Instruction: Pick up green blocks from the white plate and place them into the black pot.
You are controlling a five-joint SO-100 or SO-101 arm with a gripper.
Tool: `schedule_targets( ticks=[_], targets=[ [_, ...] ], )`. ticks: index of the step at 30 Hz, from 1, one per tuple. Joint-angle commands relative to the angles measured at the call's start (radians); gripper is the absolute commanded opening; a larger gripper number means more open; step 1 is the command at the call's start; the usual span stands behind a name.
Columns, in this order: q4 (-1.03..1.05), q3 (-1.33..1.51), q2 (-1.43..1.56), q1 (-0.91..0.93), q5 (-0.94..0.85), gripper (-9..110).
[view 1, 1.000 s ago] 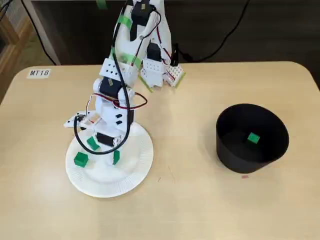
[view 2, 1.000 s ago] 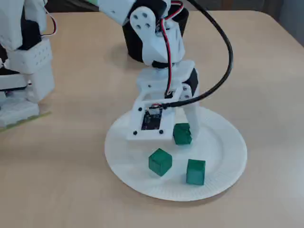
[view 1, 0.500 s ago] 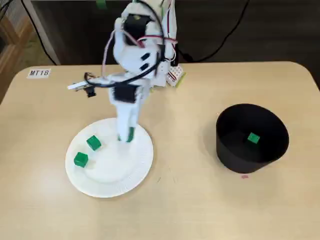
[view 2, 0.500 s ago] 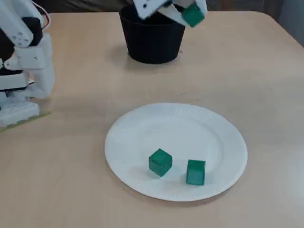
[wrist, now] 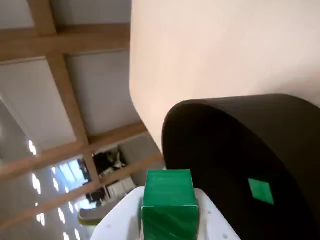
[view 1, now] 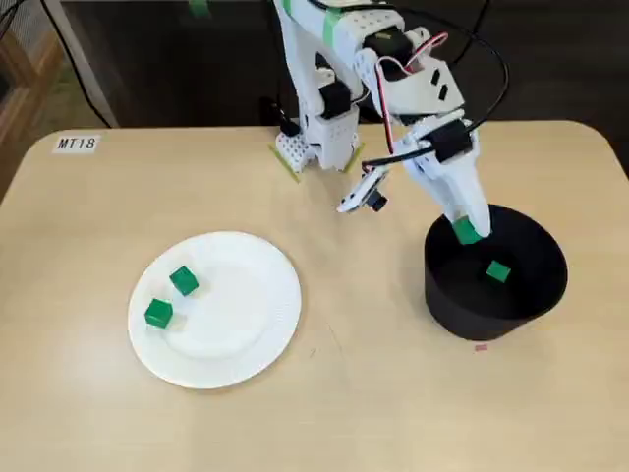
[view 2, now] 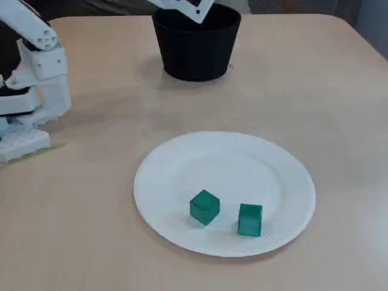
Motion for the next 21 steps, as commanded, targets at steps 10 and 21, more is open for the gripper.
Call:
schedule_targets(
  ticks=[10, 21],
  targets=[
    [0.183, -0.1, 0.015, -0.034, -0.081, 30],
    [0.528, -0.311, 0.114, 0.282, -0.107, -2]
  ],
)
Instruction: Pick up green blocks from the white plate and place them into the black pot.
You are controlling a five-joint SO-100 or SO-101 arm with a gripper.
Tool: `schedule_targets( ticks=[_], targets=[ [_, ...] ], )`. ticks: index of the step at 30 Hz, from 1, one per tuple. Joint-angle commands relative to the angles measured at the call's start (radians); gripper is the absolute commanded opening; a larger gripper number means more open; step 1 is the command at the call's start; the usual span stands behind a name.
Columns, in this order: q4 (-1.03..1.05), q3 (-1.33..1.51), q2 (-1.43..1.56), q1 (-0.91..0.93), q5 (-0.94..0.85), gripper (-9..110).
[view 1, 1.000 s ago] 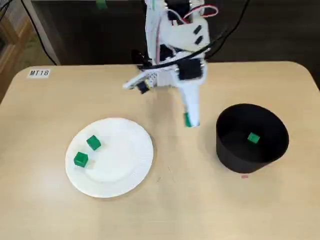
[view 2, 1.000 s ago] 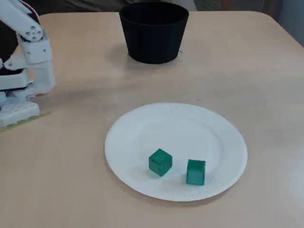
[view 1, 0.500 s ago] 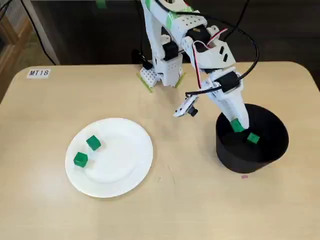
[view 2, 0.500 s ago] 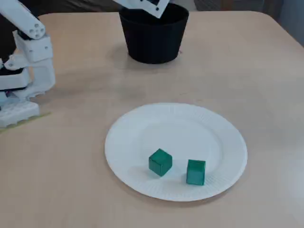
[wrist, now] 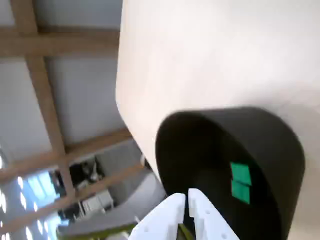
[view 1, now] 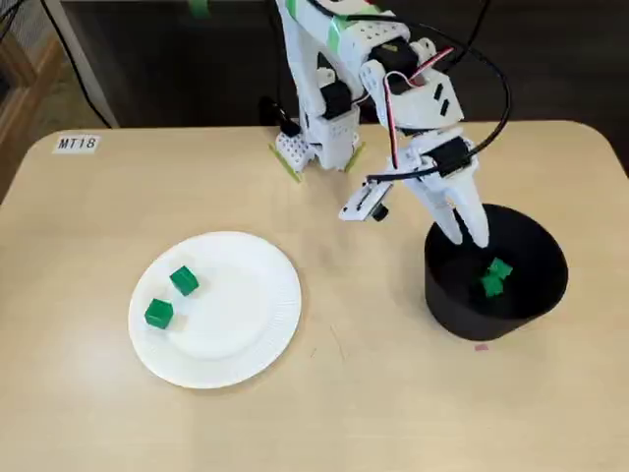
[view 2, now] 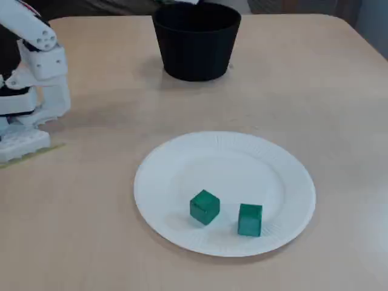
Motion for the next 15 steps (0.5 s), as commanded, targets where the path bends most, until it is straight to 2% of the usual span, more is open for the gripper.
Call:
schedule_targets(
  ticks=[1, 4, 7, 15],
  targets=[
    [0.156, -0.135, 0.026, 0.249, -0.025, -2],
    [0.229, -0.147, -0.005, 0.499, -0.008, -2],
    [0.275, -0.15, -0.103, 0.673, 0.031, -2],
    [0.307, -0.149, -0.272, 0.905, 0.186, -2]
  ],
)
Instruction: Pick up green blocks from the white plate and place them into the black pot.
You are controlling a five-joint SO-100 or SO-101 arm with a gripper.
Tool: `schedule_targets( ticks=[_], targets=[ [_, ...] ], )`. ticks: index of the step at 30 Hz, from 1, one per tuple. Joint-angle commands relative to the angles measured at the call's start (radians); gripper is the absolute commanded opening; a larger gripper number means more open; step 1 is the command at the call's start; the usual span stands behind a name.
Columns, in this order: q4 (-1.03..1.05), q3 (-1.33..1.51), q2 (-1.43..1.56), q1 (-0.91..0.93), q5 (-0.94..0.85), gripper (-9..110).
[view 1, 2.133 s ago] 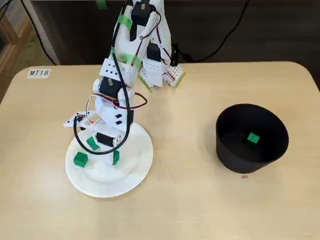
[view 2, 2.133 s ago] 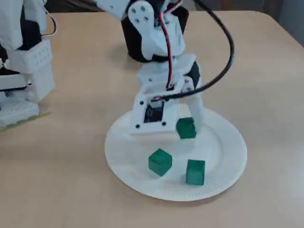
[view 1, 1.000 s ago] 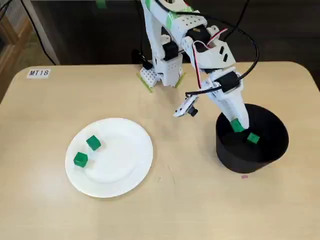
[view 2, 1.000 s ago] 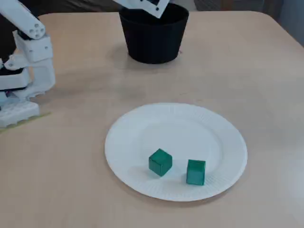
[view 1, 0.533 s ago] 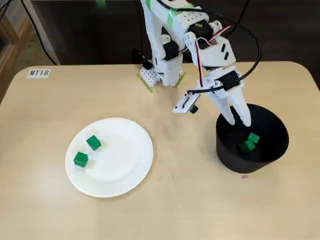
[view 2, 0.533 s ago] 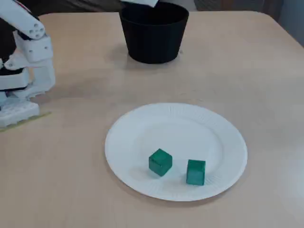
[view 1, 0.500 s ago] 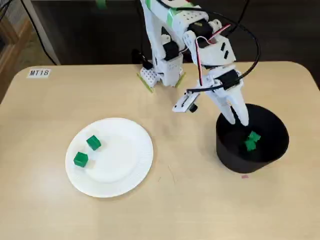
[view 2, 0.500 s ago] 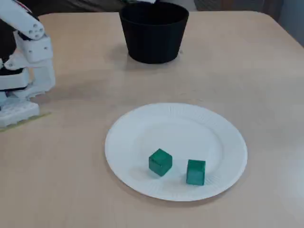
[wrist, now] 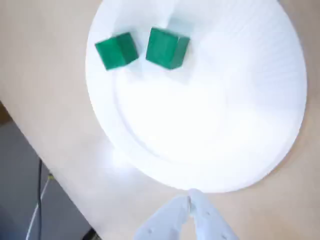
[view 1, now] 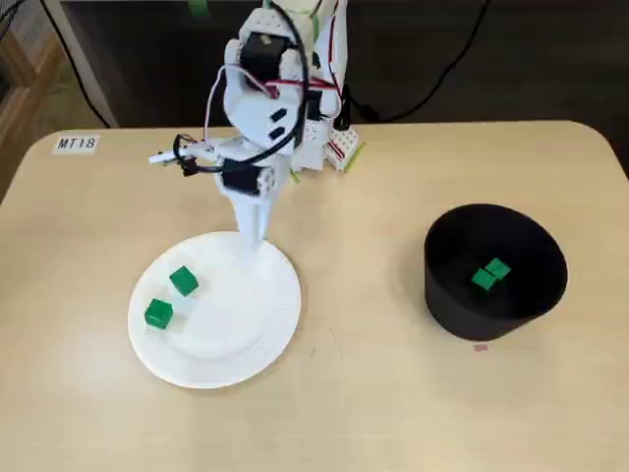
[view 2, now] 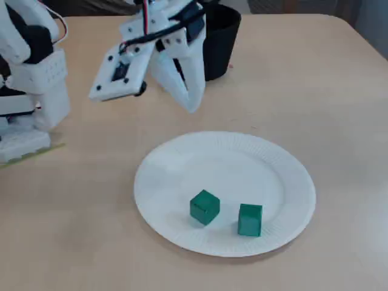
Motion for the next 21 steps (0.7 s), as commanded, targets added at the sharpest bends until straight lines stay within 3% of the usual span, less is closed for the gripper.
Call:
schedule_targets(
  ticks=[1, 16, 21],
  targets=[
    [0.005, -0.054, -0.046, 0.072, 0.061, -2],
    [0.238, -0.535, -0.595, 0.216, -0.075, -2],
    [0.281, -0.617, -0.627, 0.238, -0.13, 21]
  ],
)
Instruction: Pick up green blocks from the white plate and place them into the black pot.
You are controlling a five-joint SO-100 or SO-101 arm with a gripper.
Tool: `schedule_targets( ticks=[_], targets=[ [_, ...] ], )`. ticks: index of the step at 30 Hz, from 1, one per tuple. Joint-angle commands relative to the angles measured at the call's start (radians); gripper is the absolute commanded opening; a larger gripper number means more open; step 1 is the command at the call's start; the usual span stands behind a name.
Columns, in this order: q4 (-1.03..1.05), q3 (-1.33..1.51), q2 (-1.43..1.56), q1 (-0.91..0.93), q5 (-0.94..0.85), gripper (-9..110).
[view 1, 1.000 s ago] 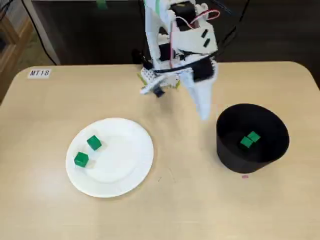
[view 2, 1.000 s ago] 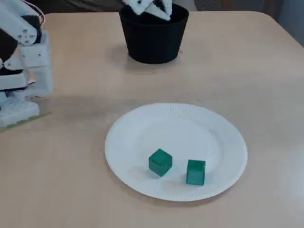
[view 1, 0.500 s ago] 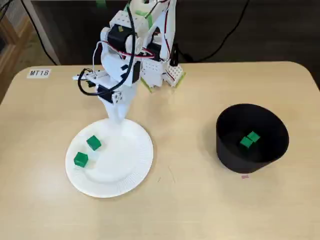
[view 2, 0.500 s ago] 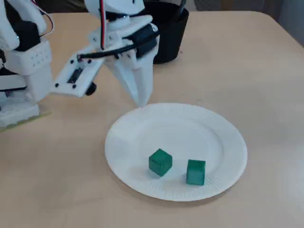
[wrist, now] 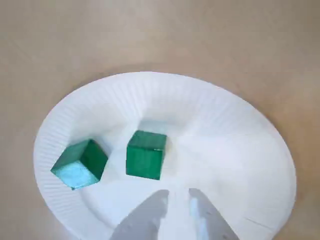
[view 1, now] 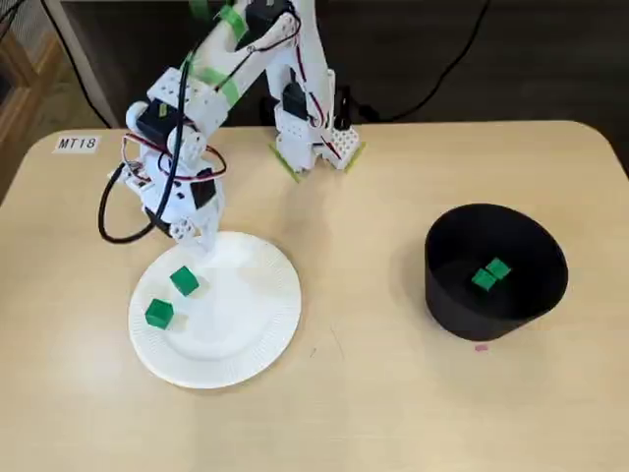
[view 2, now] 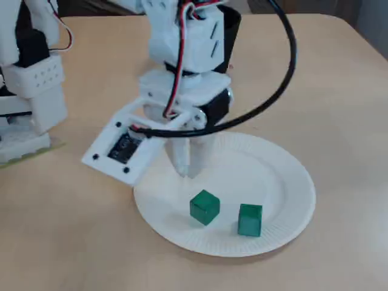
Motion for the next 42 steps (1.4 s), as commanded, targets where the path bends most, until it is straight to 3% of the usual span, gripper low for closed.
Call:
schedule_targets(
  ticks=[1, 9, 28, 31, 35, 42],
  targets=[
    [0.02, -0.06, 0.017, 0.02, -0.017, 28],
    [0.046, -0.063, -0.048, 0.029, -0.005, 36],
    [0.032, -0.209, -0.244, -0.008, -0.008, 29],
    [0.032, -0.233, -0.275, -0.005, 0.0, 22],
    [0.035, -0.29, -0.313, 0.0, 0.023, -1],
    [0.051, -0.307, -0.268, -0.011, -0.015, -2]
  ],
)
